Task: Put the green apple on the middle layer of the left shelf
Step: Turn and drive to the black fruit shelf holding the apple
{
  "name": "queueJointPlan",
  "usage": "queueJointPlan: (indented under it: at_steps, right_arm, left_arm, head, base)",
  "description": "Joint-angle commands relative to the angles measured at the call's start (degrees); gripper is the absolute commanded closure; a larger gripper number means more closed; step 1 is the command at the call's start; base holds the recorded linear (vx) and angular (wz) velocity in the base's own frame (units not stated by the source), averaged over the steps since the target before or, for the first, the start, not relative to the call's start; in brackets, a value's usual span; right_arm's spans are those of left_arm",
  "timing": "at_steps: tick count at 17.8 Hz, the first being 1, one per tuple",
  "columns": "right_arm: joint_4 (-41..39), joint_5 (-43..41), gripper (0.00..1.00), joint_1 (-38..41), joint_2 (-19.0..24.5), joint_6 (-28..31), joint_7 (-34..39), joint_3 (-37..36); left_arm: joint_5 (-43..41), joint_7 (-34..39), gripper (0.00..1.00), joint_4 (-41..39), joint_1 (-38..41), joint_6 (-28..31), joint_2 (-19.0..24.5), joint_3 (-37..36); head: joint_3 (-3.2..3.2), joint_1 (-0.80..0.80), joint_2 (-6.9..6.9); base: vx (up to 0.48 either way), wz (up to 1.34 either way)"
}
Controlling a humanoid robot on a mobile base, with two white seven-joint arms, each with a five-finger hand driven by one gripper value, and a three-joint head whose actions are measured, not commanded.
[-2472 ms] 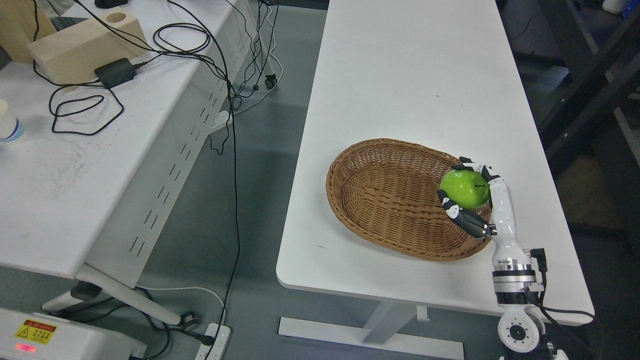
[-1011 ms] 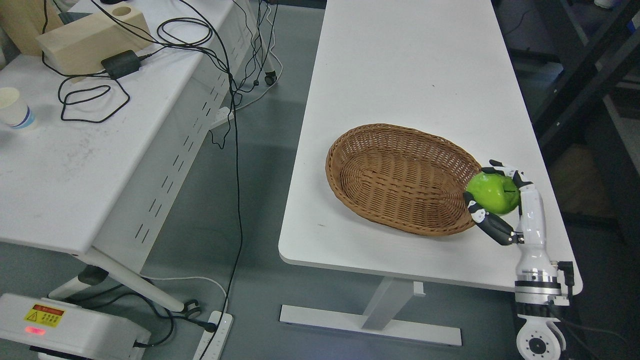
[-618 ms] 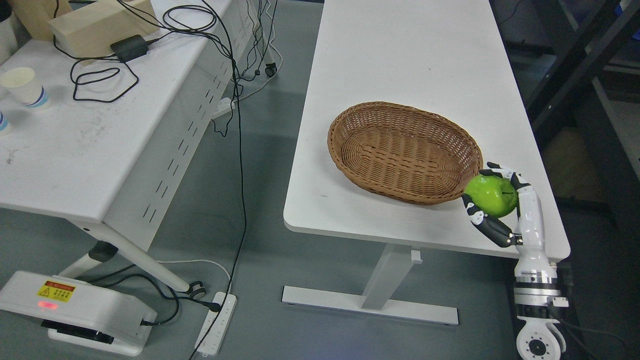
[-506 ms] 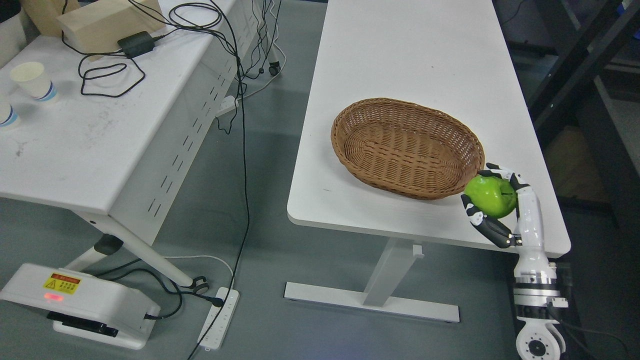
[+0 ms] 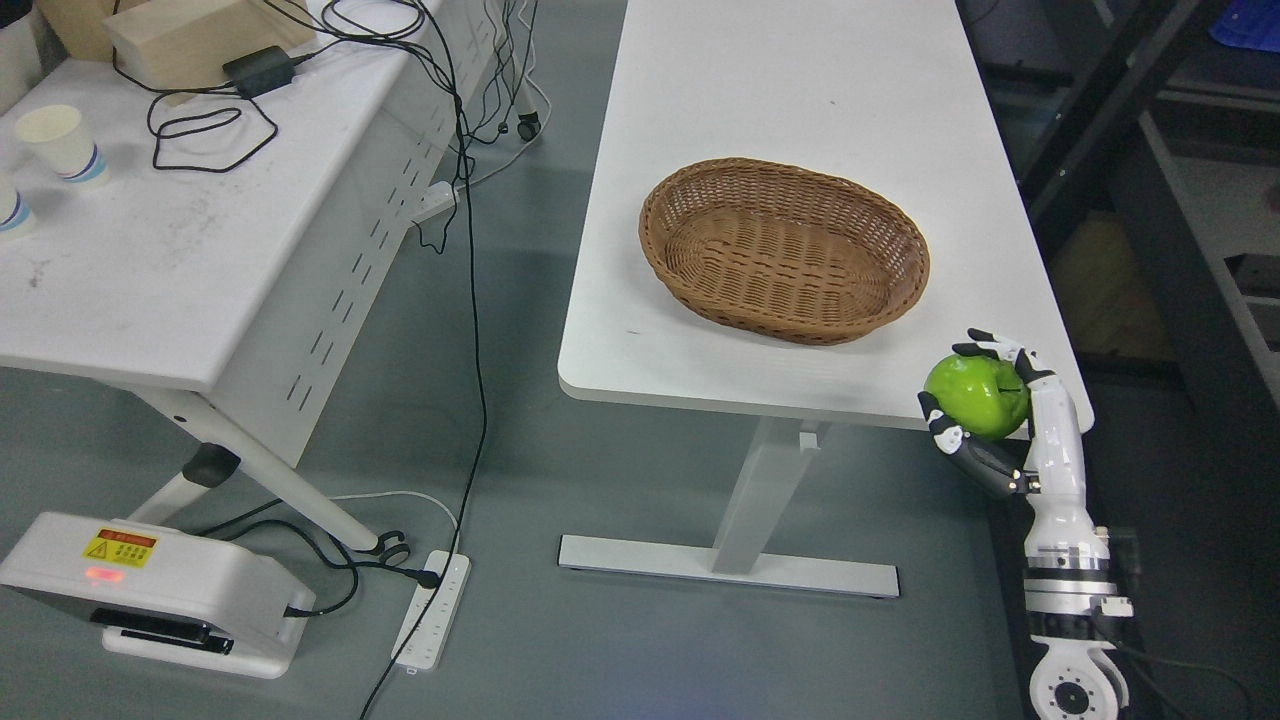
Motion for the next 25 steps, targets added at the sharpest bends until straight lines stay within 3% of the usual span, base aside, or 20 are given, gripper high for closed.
queueJointPlan:
  at_steps: [1,25]
  right_arm:
    - [0.1,0.0,0.99,0.0,0.0,0.0,0.0,0.7]
    - [0.7,0.1,0.98,0.5,-0.5,0.3,0.9,1.3]
  left_arm:
    - [0.0,0.0,0.0,0.0,0.0,0.0,1.0,0.0]
    - [0.0,0.0,0.0,0.0,-0.1,0.0,1.0,0.0]
  head:
    - [0.0,0.0,0.0]
    - [0.0,0.0,0.0]
  base:
    - [-0.132,-0.36]
    - [-0.21,-0.49]
